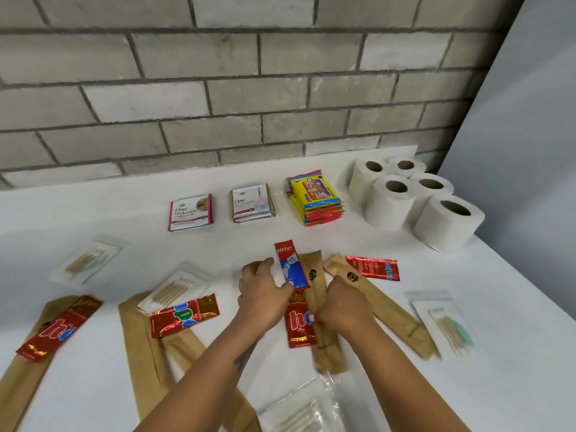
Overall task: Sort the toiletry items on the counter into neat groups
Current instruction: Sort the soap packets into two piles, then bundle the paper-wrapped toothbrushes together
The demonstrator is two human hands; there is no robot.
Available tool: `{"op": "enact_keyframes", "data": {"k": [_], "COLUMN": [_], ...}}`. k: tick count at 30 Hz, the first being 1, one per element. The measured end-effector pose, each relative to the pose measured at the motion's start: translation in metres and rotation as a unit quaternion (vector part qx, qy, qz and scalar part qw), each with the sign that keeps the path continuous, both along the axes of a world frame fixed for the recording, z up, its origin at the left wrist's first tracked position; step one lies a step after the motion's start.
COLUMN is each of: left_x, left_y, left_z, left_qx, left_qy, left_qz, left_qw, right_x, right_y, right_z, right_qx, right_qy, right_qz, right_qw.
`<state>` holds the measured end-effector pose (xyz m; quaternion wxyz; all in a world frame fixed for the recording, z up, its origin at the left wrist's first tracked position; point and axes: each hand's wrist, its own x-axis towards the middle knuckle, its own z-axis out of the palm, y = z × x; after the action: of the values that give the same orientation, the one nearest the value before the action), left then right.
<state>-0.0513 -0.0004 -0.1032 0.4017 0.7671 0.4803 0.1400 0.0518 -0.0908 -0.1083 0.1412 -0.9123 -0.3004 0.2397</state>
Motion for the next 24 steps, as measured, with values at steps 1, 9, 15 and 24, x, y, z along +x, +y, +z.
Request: {"op": "enact_keyframes", "data": {"k": [1, 9, 15, 24], "left_x": [-0.002, 0.005, 0.017, -0.001], "left_y": [-0.004, -0.038, -0.056, -0.057], "left_z": [-0.002, -0.001, 0.0, 0.001], "left_qx": [-0.009, -0.1, -0.181, -0.275], "left_qy": [-0.008, -0.105, -0.183, -0.305], "left_qz": [0.004, 0.054, 0.016, 0.04], "left_qw": [1.0, 0.988, 0.966, 0.911], "right_x": [0.002, 0.003, 0.0, 0.056], "right_y": [-0.001, -0.024, -0.035, -0.058], "right_z": [0.0, 0.018, 0.022, 0.006], "right_qx": [0.004, 0.14, 0.19, 0.034], "right_qy": [0.012, -0.011, 0.016, -0.101], "right_qz": [0.004, -0.013, 0.035, 0.019], "right_qw": [1.0, 0.99, 0.981, 0.994]}}
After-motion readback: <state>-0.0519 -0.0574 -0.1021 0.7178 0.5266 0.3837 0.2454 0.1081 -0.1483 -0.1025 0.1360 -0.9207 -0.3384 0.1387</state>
